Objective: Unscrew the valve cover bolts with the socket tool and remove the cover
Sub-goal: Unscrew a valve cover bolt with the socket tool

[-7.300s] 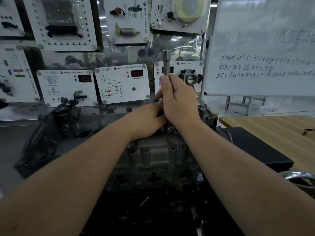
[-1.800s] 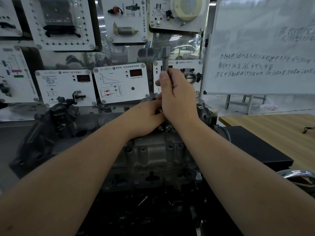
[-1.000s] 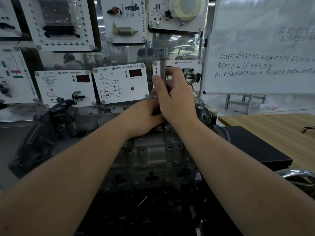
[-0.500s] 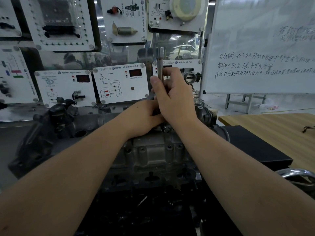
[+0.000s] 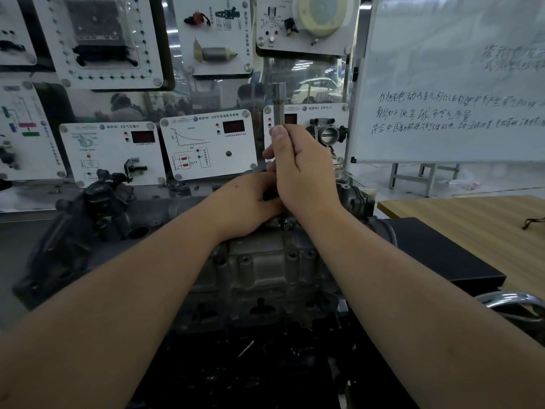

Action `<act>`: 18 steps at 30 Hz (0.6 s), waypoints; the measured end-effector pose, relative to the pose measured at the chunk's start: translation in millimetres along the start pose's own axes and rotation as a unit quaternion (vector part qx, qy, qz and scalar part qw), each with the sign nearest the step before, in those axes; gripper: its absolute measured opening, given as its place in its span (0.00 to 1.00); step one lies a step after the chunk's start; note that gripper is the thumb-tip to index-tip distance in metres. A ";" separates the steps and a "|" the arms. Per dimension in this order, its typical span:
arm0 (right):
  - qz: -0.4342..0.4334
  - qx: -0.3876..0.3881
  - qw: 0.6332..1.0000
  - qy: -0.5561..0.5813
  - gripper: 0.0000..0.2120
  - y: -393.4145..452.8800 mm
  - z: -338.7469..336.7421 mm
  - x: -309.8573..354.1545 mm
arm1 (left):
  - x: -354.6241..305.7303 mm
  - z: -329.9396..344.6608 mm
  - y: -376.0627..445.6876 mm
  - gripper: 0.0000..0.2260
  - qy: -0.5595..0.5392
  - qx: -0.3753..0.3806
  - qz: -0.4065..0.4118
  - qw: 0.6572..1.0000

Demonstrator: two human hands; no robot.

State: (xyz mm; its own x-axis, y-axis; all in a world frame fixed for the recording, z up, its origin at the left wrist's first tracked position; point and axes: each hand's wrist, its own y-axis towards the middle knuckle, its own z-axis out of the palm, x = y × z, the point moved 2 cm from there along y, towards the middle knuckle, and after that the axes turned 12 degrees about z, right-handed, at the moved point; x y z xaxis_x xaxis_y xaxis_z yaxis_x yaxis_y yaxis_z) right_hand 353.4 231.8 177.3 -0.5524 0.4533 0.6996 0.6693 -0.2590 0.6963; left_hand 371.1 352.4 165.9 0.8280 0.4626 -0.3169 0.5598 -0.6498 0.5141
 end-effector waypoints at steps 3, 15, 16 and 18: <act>0.001 0.006 1.000 -0.004 0.08 0.6 0.0 -0.2 | -2.2 0.1 0.0 0.12 0.013 0.007 0.006 1.000; 0.005 0.012 1.000 -0.012 0.15 0.5 1.7 -1.3 | -2.7 -0.3 0.3 0.08 -0.002 0.012 -0.004 1.000; 0.006 0.011 1.000 -0.014 0.14 0.7 1.8 -1.5 | -2.3 -0.5 0.4 0.07 -0.002 0.010 -0.003 1.000; 0.003 0.001 1.000 -0.011 0.11 1.5 1.0 -2.2 | -1.7 0.2 0.6 0.05 0.002 0.008 -0.004 1.000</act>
State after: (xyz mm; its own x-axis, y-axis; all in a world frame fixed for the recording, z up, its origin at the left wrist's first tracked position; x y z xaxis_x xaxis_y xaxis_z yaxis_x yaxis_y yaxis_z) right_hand 356.1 231.3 176.6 -0.5375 0.4698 0.7003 0.6739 -0.2599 0.6916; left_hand 370.1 351.1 166.6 0.8233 0.4707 -0.3172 0.5670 -0.6556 0.4987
